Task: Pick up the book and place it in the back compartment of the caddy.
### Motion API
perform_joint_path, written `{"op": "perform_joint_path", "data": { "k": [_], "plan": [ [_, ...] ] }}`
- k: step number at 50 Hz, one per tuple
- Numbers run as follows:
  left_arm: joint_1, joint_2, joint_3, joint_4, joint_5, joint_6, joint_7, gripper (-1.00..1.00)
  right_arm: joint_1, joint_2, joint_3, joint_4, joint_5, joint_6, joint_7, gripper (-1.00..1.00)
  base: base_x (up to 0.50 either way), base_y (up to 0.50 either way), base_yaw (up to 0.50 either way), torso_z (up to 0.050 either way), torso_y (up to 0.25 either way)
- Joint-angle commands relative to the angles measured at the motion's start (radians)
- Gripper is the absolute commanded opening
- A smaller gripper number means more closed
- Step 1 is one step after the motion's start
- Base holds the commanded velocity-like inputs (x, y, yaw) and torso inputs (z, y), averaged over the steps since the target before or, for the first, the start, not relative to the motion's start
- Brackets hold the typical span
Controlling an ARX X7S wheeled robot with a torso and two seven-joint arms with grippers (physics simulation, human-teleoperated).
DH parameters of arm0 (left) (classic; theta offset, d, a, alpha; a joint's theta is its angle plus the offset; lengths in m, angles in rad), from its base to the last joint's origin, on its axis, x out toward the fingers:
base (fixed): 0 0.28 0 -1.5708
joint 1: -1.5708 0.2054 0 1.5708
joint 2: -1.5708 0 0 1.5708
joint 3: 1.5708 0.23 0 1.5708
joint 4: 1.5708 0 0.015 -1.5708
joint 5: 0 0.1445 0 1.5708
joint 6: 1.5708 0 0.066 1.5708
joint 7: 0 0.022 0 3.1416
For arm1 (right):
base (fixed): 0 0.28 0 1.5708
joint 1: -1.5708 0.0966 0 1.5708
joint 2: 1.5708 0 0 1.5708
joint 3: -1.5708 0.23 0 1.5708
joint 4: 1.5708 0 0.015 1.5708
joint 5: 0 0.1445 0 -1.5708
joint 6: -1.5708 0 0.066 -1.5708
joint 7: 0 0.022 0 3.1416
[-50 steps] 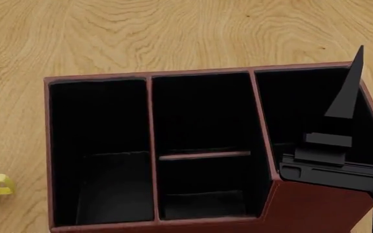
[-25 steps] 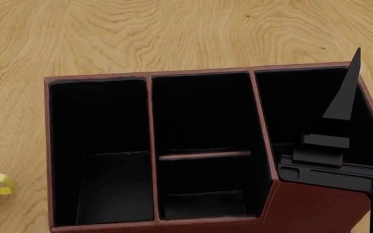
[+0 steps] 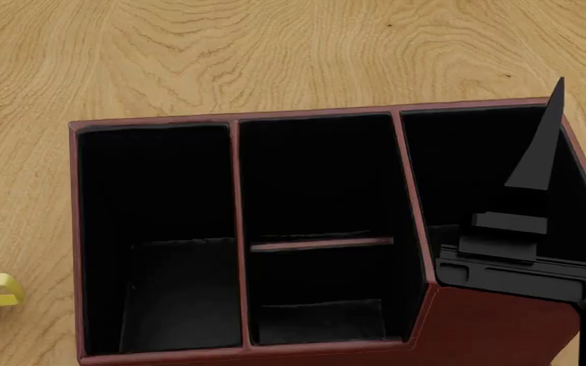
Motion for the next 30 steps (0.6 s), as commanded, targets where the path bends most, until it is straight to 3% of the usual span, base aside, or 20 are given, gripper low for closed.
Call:
{"op": "perform_joint_path", "data": {
  "k": [1,30],
  "plan": [
    [0.046,0.019,-0.002,-0.04,0.05,0.085,0.007,1.0,-0.011,-0.004,-0.006,0.009,-0.014,-0.015,-0.008,1.0,0.0,0.0,0.0,0.0,0.0],
    [0.061,-0.029,0.007,-0.14,0.029,0.048,0.026,1.0,-0.001,-0.002,-0.02,0.012,-0.015,-0.009,-0.004,1.0,0.0,0.0,0.0,0.0,0.0]
  ]
}}
